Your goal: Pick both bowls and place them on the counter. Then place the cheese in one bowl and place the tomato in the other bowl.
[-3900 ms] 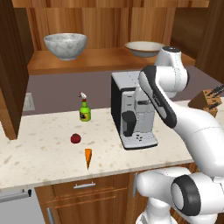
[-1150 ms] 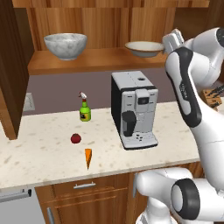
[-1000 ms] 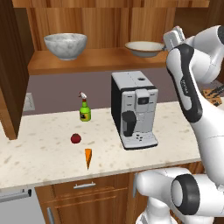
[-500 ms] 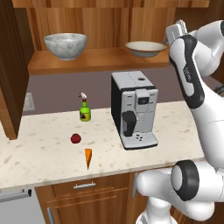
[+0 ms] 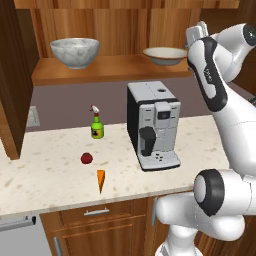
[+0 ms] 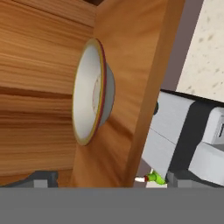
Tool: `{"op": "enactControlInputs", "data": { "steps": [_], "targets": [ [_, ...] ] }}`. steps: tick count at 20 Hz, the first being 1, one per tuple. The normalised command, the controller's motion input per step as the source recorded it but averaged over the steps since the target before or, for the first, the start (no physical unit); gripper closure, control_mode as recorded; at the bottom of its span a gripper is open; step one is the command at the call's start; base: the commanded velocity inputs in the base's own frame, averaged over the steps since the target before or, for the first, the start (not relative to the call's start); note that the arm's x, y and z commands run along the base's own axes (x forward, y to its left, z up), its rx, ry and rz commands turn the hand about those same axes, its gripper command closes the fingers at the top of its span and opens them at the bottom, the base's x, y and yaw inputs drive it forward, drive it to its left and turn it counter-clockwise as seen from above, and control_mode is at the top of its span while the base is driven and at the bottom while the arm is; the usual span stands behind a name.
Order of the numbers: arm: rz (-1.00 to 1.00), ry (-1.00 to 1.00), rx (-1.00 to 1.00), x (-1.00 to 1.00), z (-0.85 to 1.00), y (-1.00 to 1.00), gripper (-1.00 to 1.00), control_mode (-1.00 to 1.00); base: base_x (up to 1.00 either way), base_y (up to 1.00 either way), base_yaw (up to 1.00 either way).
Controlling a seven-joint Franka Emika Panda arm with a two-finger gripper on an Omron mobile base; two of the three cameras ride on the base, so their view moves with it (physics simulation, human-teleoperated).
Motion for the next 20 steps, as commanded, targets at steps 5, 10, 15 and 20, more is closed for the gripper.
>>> {"op": "enactControlInputs", "data": {
  "steps": [5,10,15,20],
  "targets": [
    [0.0,0.01,0.01,0.33,0.0,-0.03,-1.0,-1.0,0.0,0.0,0.0],
    [0.0,0.06,0.0,0.27,0.0,-0.06,-1.0,-1.0,0.0,0.0,0.0],
    [0.02,0.1,0.0,0.19,-0.02,-0.08,-1.0,-1.0,0.0,0.0,0.0],
    [0.02,0.09,0.0,0.16,-0.1,-0.06,-1.0,-1.0,0.0,0.0,0.0]
  ]
}}
